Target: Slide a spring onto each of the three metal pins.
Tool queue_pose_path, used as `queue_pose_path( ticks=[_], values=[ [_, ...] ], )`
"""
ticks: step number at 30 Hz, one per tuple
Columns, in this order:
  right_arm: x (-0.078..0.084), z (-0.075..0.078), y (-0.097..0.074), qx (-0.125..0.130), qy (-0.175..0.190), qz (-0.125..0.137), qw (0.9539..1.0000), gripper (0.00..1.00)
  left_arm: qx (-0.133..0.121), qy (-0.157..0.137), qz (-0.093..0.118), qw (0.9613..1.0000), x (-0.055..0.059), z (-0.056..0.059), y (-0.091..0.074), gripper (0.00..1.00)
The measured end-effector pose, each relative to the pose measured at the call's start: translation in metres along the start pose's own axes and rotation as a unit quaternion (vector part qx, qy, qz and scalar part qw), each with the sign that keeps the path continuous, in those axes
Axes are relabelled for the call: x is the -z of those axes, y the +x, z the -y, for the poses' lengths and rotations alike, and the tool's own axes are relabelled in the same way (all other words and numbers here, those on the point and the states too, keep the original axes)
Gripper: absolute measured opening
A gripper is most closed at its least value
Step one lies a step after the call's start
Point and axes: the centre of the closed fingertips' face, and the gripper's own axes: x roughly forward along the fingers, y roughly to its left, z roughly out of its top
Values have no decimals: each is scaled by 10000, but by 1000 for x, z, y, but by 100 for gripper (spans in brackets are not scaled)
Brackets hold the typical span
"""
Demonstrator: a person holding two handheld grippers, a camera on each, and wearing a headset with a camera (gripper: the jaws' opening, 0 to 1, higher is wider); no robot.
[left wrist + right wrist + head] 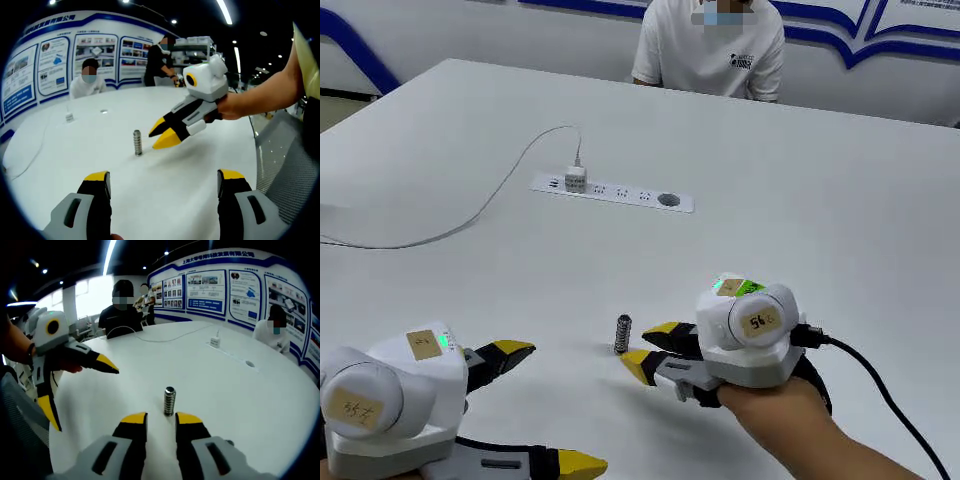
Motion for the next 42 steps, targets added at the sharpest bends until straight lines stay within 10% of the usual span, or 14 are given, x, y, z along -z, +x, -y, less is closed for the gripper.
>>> queue_pose_path(
  ticks=[42],
  values=[
    [27,3,-59,145,75,42,9999,30,62,71,38,9999,-9,8,7,91]
  ],
)
